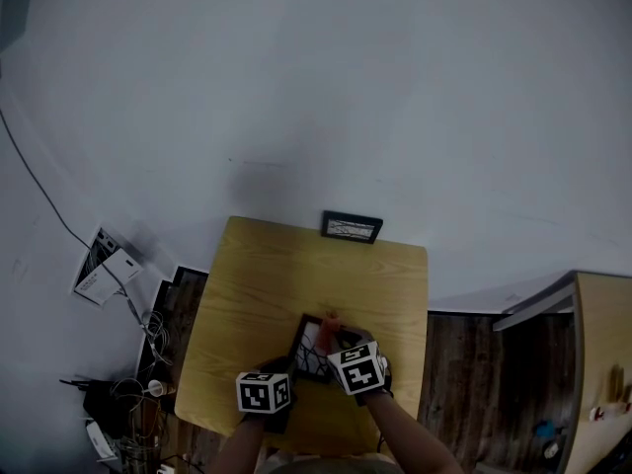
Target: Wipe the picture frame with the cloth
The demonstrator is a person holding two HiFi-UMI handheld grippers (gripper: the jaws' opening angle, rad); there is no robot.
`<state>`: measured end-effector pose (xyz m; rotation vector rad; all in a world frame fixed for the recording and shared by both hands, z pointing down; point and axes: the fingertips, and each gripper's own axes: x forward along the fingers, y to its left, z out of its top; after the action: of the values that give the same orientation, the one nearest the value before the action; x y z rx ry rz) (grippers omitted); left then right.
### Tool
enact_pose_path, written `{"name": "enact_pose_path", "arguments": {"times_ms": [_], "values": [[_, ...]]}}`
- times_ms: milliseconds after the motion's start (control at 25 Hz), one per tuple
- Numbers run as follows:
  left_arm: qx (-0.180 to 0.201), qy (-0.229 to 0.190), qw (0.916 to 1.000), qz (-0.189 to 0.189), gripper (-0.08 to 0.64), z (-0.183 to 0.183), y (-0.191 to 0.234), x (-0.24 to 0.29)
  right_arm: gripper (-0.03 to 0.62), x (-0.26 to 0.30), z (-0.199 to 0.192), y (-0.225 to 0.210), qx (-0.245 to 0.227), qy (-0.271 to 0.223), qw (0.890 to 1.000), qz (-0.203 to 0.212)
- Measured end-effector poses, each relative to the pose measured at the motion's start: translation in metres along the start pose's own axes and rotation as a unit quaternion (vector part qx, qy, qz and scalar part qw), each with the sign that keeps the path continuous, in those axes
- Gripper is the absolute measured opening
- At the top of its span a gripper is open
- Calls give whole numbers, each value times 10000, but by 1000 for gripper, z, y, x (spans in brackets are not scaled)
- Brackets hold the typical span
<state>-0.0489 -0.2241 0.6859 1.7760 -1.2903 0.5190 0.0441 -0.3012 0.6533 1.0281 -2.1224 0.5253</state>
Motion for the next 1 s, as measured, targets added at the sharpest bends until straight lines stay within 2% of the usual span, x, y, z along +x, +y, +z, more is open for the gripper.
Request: {"name": "enact_pose_path", "arguments": {"times_ms": [160,280,520,1000], "values": [[6,0,10000,7,87,0,-1,0,17,-16,13,9,271,-323,9990,155],[6,-9,10000,-1,87,1,-1,1,17,-23,22,25,466,-467,9969,437],[30,-15,10000,21,87,0,-1,0,17,-16,14,62,958,-482,9887,1048],[31,-14,10000,17,87,1,-1,0,17,15,-24,82,34,232,9966,788]]}}
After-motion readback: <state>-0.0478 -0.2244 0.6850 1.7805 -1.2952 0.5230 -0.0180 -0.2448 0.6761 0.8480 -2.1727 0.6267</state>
